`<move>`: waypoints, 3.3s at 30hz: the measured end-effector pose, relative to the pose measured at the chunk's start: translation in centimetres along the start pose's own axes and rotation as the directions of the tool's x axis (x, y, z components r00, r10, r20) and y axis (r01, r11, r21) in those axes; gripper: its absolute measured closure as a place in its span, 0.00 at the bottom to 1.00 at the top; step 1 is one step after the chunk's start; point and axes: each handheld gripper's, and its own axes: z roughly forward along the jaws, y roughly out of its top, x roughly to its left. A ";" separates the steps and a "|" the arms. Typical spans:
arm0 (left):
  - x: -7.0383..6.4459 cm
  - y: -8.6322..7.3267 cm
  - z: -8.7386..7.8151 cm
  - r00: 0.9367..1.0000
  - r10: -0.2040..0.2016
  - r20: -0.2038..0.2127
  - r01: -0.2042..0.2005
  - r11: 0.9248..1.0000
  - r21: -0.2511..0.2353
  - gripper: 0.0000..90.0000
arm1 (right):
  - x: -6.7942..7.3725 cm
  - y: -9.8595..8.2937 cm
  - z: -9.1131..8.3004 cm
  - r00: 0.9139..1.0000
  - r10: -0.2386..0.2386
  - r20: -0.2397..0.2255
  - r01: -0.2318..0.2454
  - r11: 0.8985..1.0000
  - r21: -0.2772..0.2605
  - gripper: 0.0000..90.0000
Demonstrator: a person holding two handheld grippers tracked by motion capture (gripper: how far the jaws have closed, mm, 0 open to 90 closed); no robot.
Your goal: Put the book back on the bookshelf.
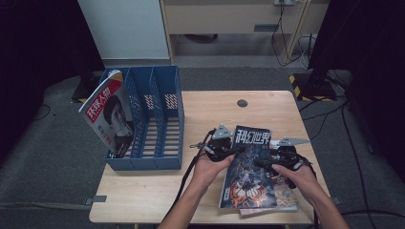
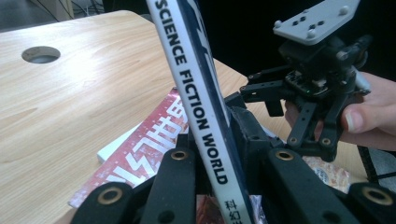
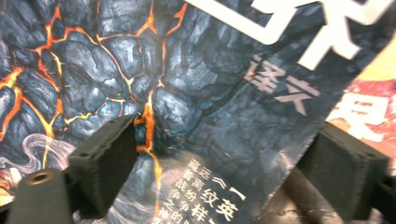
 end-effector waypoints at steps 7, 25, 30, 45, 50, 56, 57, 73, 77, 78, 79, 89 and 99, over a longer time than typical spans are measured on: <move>0.5 0.3 -0.8 1.000 -0.009 -0.004 0.009 1.000 -0.022 0.89 | 0.1 0.8 -0.9 0.999 -0.028 0.030 0.029 0.999 -0.025 0.35; 1.3 0.9 -2.0 1.000 -0.007 -0.018 0.006 0.998 -0.062 0.90 | 0.7 2.6 -2.4 0.992 -0.087 0.089 0.094 0.993 -0.076 0.69; 1.2 1.6 -2.3 1.000 0.005 -0.026 -0.007 0.997 -0.080 0.91 | 0.8 3.5 -3.1 0.989 -0.102 0.107 0.112 0.989 -0.097 0.75; 1.4 2.9 -3.0 0.996 0.048 -0.070 -0.059 0.986 -0.159 0.91 | 1.4 6.5 -4.8 0.979 -0.136 0.155 0.159 0.976 -0.151 0.81; 1.4 3.3 -3.1 0.995 0.065 -0.080 -0.079 0.978 -0.191 0.91 | 1.7 7.5 -5.2 0.972 -0.158 0.172 0.186 0.969 -0.160 0.83; 1.3 3.7 -3.1 0.991 0.088 -0.097 -0.109 0.966 -0.236 0.91 | 1.8 8.7 -5.8 0.963 -0.175 0.205 0.212 0.961 -0.177 0.84; 1.3 3.6 -3.1 0.991 0.091 -0.098 -0.111 0.966 -0.232 0.91 | 1.9 8.8 -5.8 0.963 -0.175 0.206 0.213 0.961 -0.177 0.84; 1.3 1.8 -4.9 0.994 0.084 -0.072 -0.101 0.954 -0.281 0.89 | 4.0 8.6 -6.4 0.947 -0.258 0.193 0.294 0.938 -0.185 0.88; 1.2 1.8 -4.8 0.994 0.092 -0.061 -0.106 0.950 -0.294 0.87 | 4.2 8.5 -6.5 0.944 -0.268 0.194 0.304 0.934 -0.188 0.89; 1.2 1.8 -4.8 0.994 0.095 -0.062 -0.109 0.949 -0.297 0.86 | 4.2 8.5 -6.5 0.944 -0.268 0.192 0.303 0.933 -0.191 0.89; 1.1 1.7 -4.8 0.994 0.091 -0.059 -0.105 0.947 -0.304 0.85 | 4.2 8.4 -6.6 0.945 -0.267 0.190 0.303 0.933 -0.193 0.89; 1.4 1.6 -4.4 0.995 0.083 -0.047 -0.094 0.937 -0.336 0.84 | 4.5 8.1 -6.9 0.944 -0.276 0.182 0.310 0.931 -0.194 0.90; 1.5 1.8 -4.1 0.996 0.079 -0.034 -0.086 0.931 -0.355 0.81 | 4.8 7.9 -7.2 0.944 -0.285 0.168 0.315 0.930 -0.192 0.90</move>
